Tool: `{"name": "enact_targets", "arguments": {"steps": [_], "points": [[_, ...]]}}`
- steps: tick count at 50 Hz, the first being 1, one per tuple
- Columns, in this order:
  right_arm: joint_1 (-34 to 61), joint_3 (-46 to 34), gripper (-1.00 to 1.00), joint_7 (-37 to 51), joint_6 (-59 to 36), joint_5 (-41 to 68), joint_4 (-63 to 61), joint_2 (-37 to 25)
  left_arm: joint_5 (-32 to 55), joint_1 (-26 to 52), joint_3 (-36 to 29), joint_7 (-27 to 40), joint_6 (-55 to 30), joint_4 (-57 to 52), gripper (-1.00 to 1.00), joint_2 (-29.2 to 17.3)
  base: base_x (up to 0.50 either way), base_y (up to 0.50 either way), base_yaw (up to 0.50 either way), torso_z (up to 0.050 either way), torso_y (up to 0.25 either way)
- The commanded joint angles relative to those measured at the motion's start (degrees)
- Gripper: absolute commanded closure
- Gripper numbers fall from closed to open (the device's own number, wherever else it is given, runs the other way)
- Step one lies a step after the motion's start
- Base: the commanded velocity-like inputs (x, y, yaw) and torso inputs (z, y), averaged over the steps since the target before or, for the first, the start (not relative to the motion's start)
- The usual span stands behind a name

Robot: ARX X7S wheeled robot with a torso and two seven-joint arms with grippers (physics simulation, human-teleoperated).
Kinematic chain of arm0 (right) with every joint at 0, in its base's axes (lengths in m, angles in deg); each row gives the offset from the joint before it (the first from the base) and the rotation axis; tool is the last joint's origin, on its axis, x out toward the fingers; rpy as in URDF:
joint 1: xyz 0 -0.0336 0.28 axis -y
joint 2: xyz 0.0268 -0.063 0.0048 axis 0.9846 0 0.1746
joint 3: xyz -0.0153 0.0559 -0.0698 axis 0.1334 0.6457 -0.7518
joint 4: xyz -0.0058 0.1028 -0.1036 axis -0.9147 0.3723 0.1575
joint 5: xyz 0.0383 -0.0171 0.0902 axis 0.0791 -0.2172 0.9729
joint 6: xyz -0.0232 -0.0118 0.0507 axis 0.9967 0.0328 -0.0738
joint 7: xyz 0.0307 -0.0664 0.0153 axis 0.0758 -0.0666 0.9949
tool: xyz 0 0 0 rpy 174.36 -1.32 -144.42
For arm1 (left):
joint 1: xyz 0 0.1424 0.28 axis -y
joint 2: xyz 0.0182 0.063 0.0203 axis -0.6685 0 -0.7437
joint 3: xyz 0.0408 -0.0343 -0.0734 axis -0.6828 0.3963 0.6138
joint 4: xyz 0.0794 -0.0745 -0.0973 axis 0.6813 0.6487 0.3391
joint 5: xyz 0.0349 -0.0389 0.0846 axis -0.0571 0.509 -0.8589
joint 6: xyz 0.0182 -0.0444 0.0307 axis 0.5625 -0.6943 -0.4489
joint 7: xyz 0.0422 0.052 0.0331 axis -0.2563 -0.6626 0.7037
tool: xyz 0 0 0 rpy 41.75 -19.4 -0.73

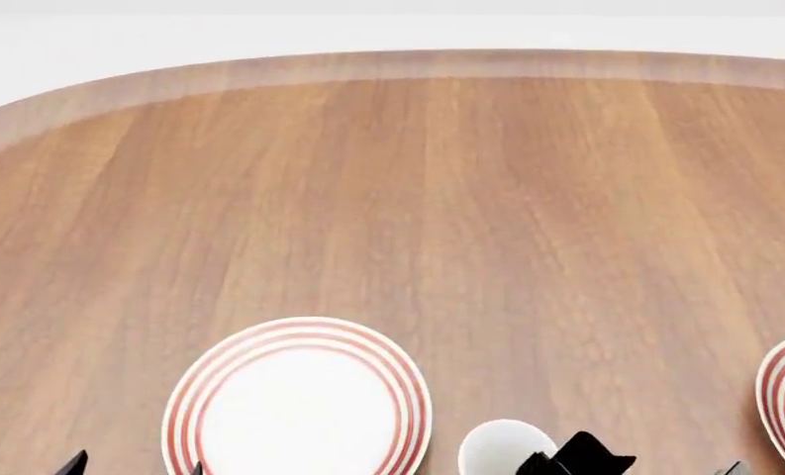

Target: Put the red mug on the left plate.

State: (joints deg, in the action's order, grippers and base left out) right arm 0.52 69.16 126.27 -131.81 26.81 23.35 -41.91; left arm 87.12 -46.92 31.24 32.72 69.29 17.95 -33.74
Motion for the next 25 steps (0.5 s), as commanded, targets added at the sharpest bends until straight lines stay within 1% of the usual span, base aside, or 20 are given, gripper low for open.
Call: {"name": "enact_targets", "arguments": {"steps": [1, 14, 25], "points": [[2.43, -0.66, -1.00, 3.55, 2.47, 1.98, 2.42, -0.16, 0.14, -0.02, -0.46, 0.37, -0.03, -0.13, -1.00, -0.26, 0.00, 0.00, 0.00, 0.000, 0.000], [4.60, -1.85, -1.00, 5.19, 5.94, 1.39, 6.42, -0.74, 0.38, 0.19, -0.82, 0.64, 0.34, 0.30, -1.00, -0.54, 0.00, 0.00, 0.00, 0.000, 0.000], [5.84, -3.45, -1.00, 5.29, 9.55, -1.56, 12.22, -1.11, 0.56, 0.15, -1.16, 0.99, 0.37, 0.16, -1.00, -0.77, 0.00, 0.00, 0.00, 0.000, 0.000]]}}
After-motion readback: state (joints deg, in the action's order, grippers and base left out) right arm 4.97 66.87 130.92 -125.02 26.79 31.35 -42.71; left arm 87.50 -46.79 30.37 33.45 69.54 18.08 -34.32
